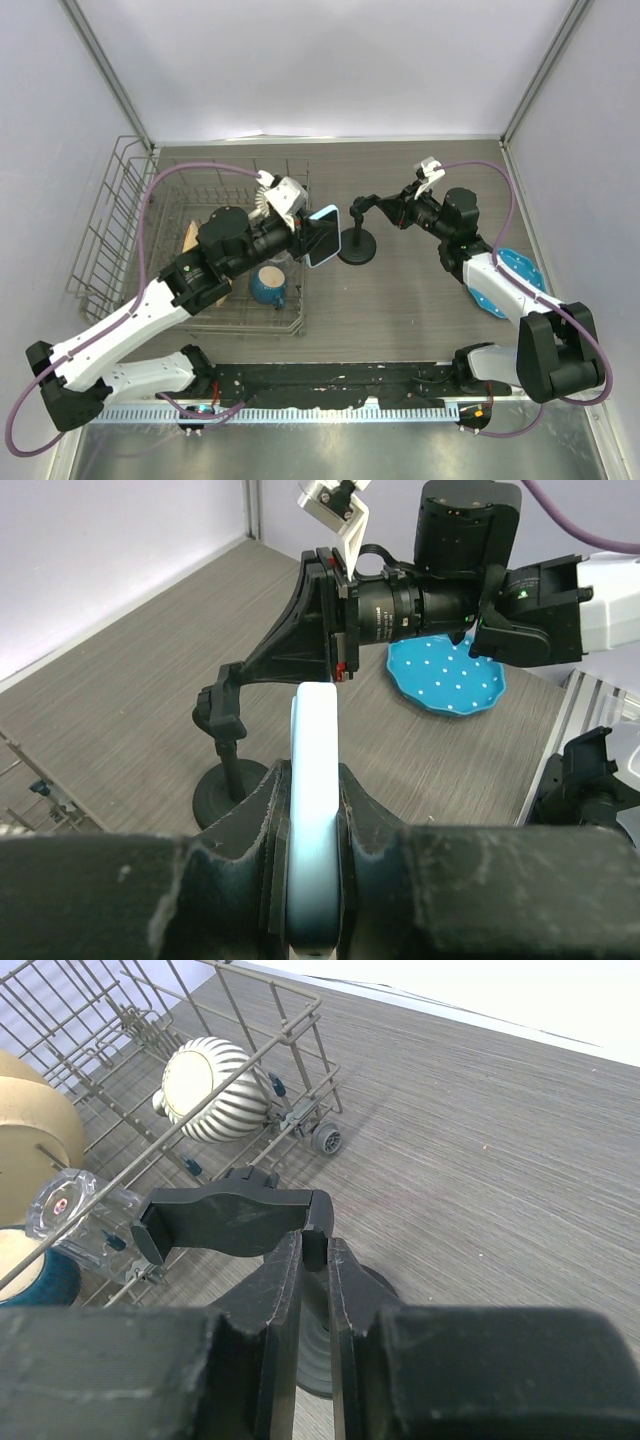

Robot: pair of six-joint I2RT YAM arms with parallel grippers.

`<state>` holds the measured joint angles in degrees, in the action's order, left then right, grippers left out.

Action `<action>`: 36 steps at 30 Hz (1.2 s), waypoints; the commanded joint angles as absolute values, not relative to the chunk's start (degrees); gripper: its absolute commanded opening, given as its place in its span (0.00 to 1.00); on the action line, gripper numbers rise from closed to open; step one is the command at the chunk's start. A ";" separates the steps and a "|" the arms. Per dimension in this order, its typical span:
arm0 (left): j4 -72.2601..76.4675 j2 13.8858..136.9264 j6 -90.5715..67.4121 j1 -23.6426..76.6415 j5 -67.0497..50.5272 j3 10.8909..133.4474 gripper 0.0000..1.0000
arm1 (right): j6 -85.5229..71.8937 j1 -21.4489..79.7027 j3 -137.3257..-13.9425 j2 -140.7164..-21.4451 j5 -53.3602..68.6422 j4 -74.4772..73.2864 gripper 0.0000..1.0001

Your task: Place the phone on the phone stand

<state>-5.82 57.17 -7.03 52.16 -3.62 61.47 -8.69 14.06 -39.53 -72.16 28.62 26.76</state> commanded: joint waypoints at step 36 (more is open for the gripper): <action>-1.23 59.59 -16.08 52.38 -5.80 69.43 0.00 | -9.05 14.33 -40.43 -73.30 29.00 31.47 0.30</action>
